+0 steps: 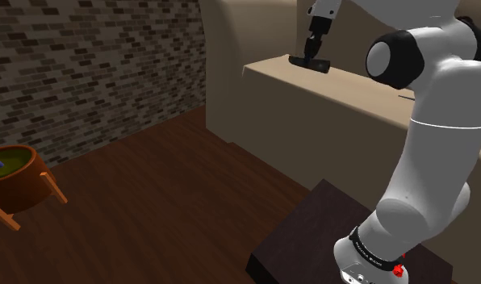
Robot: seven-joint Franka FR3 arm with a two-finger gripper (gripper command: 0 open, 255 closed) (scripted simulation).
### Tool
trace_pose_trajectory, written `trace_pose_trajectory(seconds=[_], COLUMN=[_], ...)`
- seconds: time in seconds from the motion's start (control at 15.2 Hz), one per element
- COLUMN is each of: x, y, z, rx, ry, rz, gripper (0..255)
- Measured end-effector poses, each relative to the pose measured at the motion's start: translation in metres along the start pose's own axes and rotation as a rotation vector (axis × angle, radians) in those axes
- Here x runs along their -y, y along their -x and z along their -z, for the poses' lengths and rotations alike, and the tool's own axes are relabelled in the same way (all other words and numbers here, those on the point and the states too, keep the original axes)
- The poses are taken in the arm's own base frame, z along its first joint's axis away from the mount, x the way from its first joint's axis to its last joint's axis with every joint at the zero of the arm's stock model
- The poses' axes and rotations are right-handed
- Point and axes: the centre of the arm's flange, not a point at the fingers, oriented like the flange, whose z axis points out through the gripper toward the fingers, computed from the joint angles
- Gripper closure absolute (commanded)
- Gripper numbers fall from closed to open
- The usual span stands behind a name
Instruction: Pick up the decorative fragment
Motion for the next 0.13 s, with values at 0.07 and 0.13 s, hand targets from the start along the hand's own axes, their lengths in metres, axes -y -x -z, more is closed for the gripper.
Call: trace_pose_trajectory(seconds=[0.07,0.13], x=[0.0008,0.0015], y=[0.0,-0.0001], z=[0.0053,0.0087], rx=[0.0,0.0], ry=[0.0,0.0], rz=[0.0,0.0], gripper=[255,255])
